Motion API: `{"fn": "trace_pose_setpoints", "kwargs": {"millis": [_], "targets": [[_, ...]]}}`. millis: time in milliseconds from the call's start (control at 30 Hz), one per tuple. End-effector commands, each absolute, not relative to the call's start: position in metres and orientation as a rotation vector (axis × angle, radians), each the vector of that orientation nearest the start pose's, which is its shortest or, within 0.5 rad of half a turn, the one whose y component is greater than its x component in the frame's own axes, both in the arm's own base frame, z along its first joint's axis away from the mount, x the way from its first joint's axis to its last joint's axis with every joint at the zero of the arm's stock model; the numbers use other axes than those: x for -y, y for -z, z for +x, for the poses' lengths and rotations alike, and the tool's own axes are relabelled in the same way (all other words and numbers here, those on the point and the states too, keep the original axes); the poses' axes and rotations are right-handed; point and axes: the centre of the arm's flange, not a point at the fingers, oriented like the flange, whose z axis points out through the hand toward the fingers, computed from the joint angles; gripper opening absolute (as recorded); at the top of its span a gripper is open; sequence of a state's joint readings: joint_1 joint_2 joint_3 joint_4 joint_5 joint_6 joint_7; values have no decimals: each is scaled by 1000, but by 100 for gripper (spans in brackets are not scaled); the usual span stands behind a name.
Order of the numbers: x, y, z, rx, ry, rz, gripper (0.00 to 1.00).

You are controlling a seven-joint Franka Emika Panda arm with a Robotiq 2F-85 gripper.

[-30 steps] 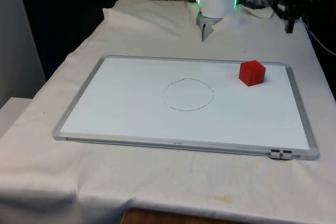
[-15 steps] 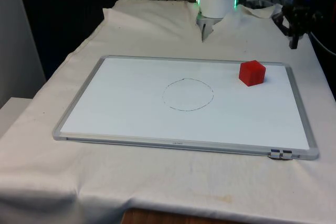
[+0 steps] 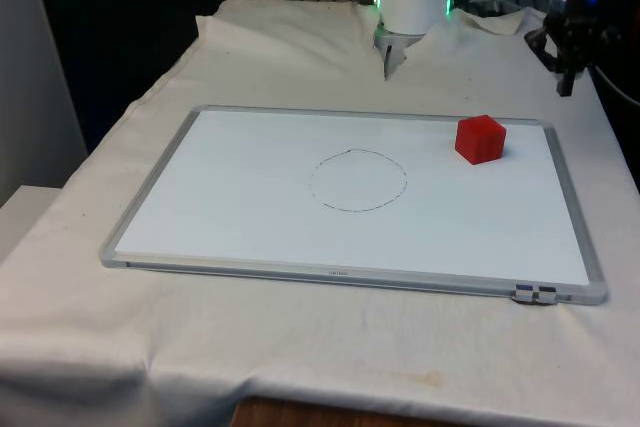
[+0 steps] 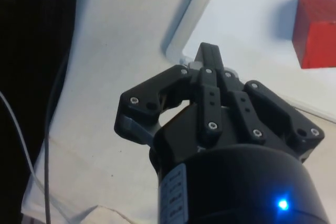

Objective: Push the cube into the marked area.

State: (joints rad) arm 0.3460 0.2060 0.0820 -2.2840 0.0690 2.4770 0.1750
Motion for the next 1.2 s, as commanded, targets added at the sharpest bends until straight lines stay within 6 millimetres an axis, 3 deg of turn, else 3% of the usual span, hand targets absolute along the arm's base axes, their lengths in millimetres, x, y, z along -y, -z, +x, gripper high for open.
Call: {"fn": "trace_pose_setpoints", "kwargs": {"millis": [0,233,433,1167], "targets": [[-223,-254,483,296,-37,-3074,0],[-220,-235,487,287,-24,-3070,0],[-203,-218,492,294,-16,-3095,0],[-173,-202,497,415,-90,-3201,0]]}}
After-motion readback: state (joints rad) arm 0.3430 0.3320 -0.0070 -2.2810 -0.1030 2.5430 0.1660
